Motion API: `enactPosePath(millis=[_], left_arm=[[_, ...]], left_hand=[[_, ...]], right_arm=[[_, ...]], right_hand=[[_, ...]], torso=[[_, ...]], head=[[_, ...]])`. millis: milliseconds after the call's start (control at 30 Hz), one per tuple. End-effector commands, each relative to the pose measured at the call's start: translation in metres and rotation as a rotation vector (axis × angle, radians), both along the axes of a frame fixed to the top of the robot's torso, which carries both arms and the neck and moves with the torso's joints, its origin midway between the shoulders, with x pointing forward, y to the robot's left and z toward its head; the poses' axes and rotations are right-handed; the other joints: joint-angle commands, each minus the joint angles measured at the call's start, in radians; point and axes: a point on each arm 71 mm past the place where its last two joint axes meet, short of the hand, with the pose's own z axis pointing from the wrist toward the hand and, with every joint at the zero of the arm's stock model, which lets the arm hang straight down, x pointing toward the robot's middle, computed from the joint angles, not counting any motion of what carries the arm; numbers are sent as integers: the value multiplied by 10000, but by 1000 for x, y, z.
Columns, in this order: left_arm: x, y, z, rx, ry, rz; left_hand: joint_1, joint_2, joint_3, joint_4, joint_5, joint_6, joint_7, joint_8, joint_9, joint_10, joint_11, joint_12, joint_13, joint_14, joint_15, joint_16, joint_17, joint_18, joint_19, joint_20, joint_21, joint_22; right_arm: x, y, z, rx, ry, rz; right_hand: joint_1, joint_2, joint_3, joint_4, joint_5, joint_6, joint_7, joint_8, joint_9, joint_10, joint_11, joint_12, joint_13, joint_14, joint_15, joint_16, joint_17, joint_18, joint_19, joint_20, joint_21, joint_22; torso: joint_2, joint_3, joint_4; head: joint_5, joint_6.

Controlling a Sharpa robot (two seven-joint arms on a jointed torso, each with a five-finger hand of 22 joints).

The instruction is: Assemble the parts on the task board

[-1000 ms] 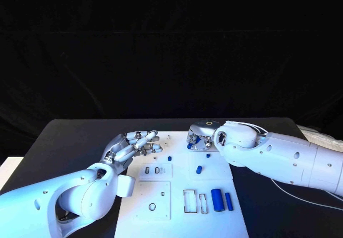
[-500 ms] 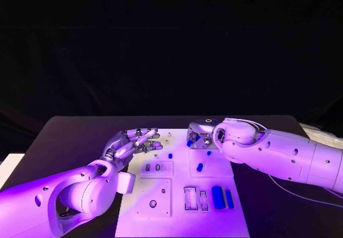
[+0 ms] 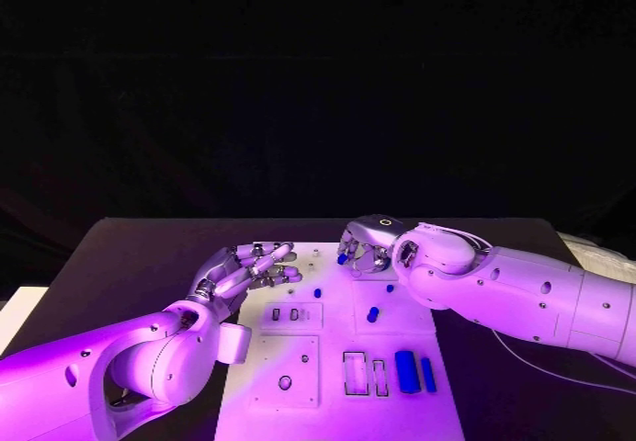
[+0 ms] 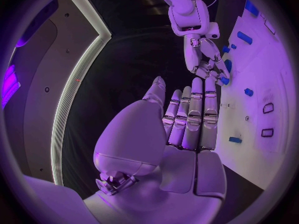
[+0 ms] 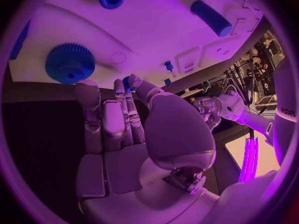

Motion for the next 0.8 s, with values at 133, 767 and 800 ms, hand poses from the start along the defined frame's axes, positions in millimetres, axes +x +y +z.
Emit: enactPosePath(millis=[133, 767, 800], left_arm=[[-1, -1, 2, -39, -60, -139], [-1, -1, 7, -45, -122, -208], [-1, -1, 7, -45, -124, -209]], left_hand=[[99, 7, 11, -56, 43, -80, 17, -49, -4, -77, 11, -55, -10, 63, 29, -16, 14, 117, 68, 3, -43, -11], [120, 17, 22, -81, 43, -92, 20, -61, -4, -94, 14, -60, -11, 63, 32, -30, 27, 116, 71, 3, -49, -16], [120, 17, 22, -81, 43, -92, 20, -61, -4, -94, 14, -60, -11, 63, 32, -30, 27, 116, 71, 3, -49, -16]], right_arm=[[5, 8, 6, 635, -608, -331], [17, 34, 4, 679, -680, -297], [17, 35, 4, 677, -686, -305]], right_hand=[[-202, -4, 37, 117, -73, 81, -37, -49, 214, 24, 34, -38, -15, 357, -49, 66, 34, -66, -1, 25, 96, 55], [-254, -130, 103, 235, 2, 18, 1, -125, 221, -83, 65, -48, -27, 344, -18, 129, 93, -66, -54, 48, 172, 109], [-255, -136, 105, 238, 9, 17, 2, -126, 221, -86, 67, -48, -27, 343, -17, 132, 95, -67, -55, 49, 176, 113]], torso=[[37, -6, 16], [150, -47, 135], [152, -47, 132]], head=[[51, 42], [42, 12], [47, 5]])
